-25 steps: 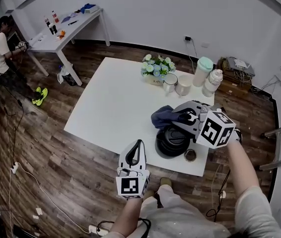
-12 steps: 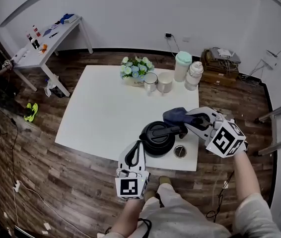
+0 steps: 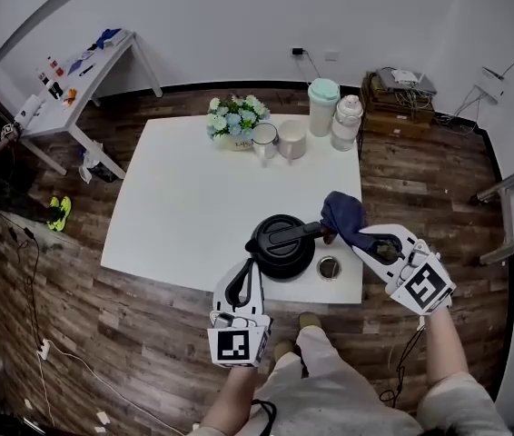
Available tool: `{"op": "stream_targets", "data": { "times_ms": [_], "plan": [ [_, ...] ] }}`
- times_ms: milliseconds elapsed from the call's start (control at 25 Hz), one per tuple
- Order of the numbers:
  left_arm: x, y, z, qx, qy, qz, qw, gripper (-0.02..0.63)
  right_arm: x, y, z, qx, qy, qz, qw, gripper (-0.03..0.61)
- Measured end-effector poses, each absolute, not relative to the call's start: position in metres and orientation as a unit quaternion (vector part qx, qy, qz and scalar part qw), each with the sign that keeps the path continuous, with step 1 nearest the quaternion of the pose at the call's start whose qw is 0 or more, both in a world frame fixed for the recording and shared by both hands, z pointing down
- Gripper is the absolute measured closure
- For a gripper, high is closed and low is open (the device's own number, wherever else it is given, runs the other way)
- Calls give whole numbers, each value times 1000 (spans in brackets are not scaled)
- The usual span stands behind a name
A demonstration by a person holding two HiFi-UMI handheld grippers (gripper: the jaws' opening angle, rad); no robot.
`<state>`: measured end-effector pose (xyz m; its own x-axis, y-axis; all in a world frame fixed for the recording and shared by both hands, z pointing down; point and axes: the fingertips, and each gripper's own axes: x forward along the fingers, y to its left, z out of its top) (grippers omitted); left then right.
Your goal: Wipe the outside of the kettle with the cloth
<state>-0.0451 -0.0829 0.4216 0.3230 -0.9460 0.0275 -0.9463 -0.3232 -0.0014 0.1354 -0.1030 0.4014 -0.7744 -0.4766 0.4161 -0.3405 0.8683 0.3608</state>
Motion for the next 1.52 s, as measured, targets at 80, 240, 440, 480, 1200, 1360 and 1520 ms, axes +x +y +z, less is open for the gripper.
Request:
{"op": "stream_targets", "data": {
  "times_ms": [80, 240, 440, 480, 1200, 1360, 1520],
  "plan": [
    [-48, -82, 427, 813, -581, 21, 5, 606, 138, -102, 416, 237, -937, -101, 236, 526],
    [-47, -79, 435, 816, -577, 36, 1, 606, 142, -101, 441, 276, -938, -54, 205, 526],
    [-43, -79, 445, 817, -575, 38, 10, 606, 141, -92, 474, 298, -929, -22, 217, 526],
    [-43, -78, 446, 817, -575, 37, 11, 606, 140, -90, 480, 297, -928, -18, 224, 526],
    [-61, -33, 469, 833, -550, 15, 62, 606, 88, 11, 476, 310, -921, 47, 231, 526],
    [-62, -21, 469, 841, -535, -5, 85, 606, 81, 22, 465, 350, -912, 49, 209, 526],
    [-59, -10, 464, 849, -520, -21, 92, 606, 82, 23, 462, 384, -902, 104, 168, 528]
  ]
}}
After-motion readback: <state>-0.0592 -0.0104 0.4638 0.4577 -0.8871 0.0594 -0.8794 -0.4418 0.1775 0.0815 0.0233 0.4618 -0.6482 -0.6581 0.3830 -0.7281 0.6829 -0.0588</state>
